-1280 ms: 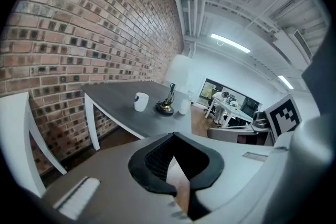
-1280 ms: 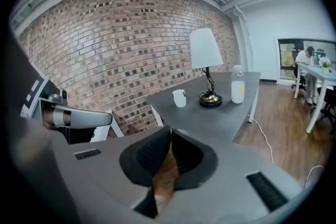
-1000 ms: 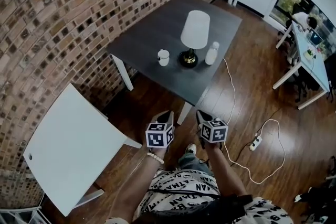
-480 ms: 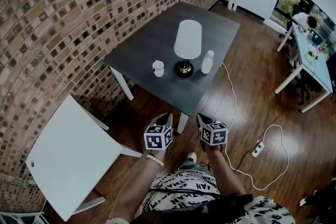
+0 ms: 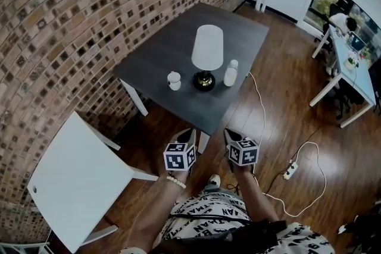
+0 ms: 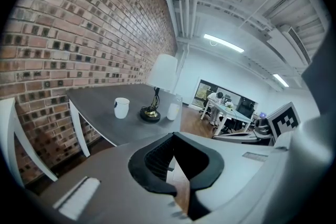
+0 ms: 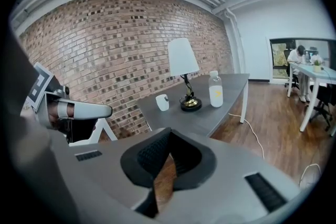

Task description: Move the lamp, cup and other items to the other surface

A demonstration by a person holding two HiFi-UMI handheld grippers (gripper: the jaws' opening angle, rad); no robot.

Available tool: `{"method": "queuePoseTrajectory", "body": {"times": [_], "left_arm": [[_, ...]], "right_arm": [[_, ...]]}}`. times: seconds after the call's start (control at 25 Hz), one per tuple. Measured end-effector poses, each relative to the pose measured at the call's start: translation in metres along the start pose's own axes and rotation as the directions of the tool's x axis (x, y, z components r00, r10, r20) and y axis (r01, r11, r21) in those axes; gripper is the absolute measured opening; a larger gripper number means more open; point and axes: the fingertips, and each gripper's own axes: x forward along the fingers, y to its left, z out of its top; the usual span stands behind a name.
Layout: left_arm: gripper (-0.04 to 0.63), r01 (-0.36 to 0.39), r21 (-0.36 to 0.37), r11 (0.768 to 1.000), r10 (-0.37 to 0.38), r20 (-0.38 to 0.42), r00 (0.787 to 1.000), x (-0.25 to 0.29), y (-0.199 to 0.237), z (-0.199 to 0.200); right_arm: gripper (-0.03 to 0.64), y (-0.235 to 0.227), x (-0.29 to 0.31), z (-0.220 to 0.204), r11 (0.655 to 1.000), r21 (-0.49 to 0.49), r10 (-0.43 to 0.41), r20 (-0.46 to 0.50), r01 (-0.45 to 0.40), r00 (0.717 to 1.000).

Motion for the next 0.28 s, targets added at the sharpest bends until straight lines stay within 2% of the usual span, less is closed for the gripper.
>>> {"method": "queuePoseTrajectory", "body": {"times": [0.28], "left_arm": [[0.003,0.008,0.002,1.000,-0.008,-0.009,1.000,0.0038,-0.0007,-0.0053]], "right_arm": [[0.003,-0.0013,0.0021,-0.0066,1.000,0.004,-0.004,-0.011,0.004,1.000]]}}
